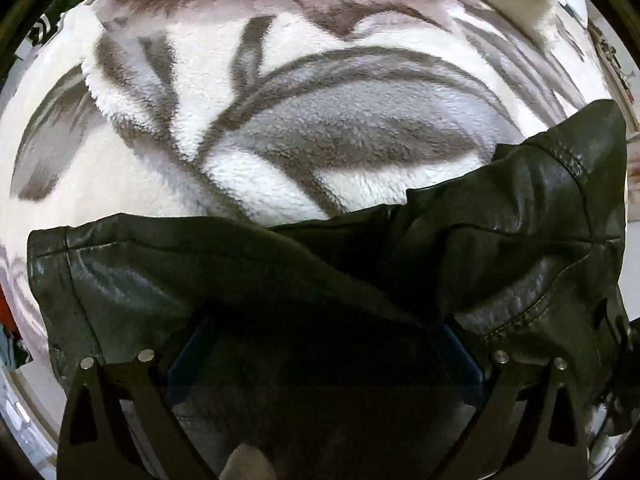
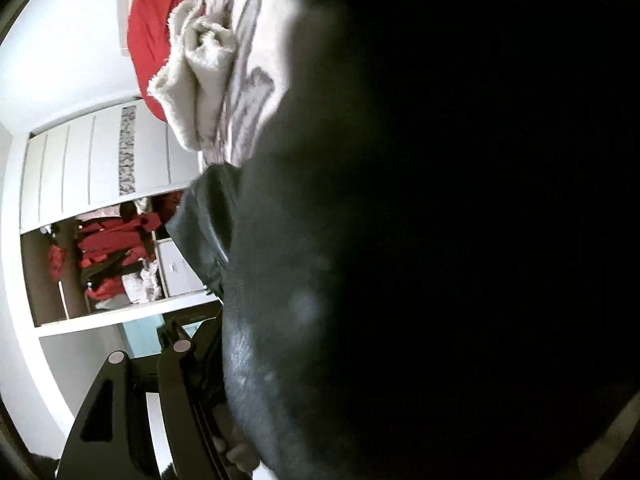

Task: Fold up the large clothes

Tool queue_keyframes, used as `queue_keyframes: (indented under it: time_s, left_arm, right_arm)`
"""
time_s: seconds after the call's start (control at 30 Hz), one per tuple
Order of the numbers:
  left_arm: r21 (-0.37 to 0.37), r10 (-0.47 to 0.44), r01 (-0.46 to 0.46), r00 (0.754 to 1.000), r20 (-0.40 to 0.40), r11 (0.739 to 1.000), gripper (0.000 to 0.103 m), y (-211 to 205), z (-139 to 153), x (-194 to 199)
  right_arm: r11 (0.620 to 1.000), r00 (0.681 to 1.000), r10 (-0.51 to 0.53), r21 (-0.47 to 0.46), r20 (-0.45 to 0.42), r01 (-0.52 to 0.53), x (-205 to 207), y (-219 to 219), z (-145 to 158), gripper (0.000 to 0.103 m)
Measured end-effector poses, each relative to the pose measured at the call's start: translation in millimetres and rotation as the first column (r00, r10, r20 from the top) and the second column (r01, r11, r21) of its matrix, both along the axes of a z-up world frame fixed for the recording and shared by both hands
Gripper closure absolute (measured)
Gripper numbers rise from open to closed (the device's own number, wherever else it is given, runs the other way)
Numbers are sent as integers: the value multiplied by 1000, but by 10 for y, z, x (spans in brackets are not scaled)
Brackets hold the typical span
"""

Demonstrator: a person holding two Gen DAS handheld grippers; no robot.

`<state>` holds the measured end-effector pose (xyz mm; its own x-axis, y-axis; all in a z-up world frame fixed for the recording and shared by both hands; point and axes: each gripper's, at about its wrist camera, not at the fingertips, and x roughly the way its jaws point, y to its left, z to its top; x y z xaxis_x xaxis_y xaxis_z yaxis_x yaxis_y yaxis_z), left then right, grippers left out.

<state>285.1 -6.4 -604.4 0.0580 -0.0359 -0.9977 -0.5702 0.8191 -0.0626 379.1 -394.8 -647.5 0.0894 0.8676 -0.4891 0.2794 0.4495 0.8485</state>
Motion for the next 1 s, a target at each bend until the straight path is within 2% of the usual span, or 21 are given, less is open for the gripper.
queue_keyframes:
  time_s: [0.07,0.1,0.13,0.23,0.4,0.5,0.6,0.63,0.7,0.77,0.8,0.83,0.87,0.93,1.0]
  left_arm:
    - [-3,4,-4,1000,4,1000,0,1,-30,30]
    - [-7,6,-6,1000,2,1000,0,18,-52,25]
    - [-8,7,-7,1000,-1,1000,0,33,-85,27]
    - [-3,-3,3,1000,-6,1000,0,21,-111,72]
    - [-40,-4,5,1000,4,999,0,78,-107,58]
    - [-82,3,-2,1000,21,997,0,157,3,-28]
    - [-92,77,-71,995,67,993,0,426,291,-399]
    - [-82,111,-104,991,79,991,0,563,398,-577]
    - [-35,201,-198,975,97,980,0,915,641,-1102]
    - [18,271,-274,958,96,962,0,1194,808,-1597]
    - [46,303,-308,949,90,950,0,1293,860,-1852]
    - [81,340,-346,937,82,935,0,1385,924,-2166]
    - [107,361,-367,930,73,924,0,1437,964,-2385]
    - [180,409,-408,912,31,895,0,1554,987,-2820]
    - [206,464,-453,886,-5,867,0,1648,939,-3250]
  right_arm:
    - [1000,999,-30,-4,28,31,14,26,48,50]
    - [999,998,-34,-19,48,35,10,46,106,66]
    - [999,998,-29,-30,63,31,6,71,165,74]
    - [999,992,-6,-38,128,11,-22,207,435,80]
    - [991,975,67,-127,211,-40,-36,482,820,81]
    - [976,946,144,-197,291,-88,-119,771,1188,81]
    - [946,902,234,-297,364,-125,-244,1084,1551,82]
    - [929,878,277,-343,390,-141,-306,1219,1677,82]
    - [873,807,393,-454,441,-177,-491,1593,1944,81]
    - [826,748,476,-527,463,-200,-653,1896,2094,81]
    - [778,679,555,-588,481,-220,-809,2180,2196,82]
    - [752,642,594,-618,485,-229,-906,2333,2236,82]
    - [693,562,673,-677,482,-248,-1105,2655,2284,82]
    - [596,425,781,-751,458,-285,-1484,3169,2272,82]
    - [492,294,864,-807,408,-327,-1888,3638,2147,82]
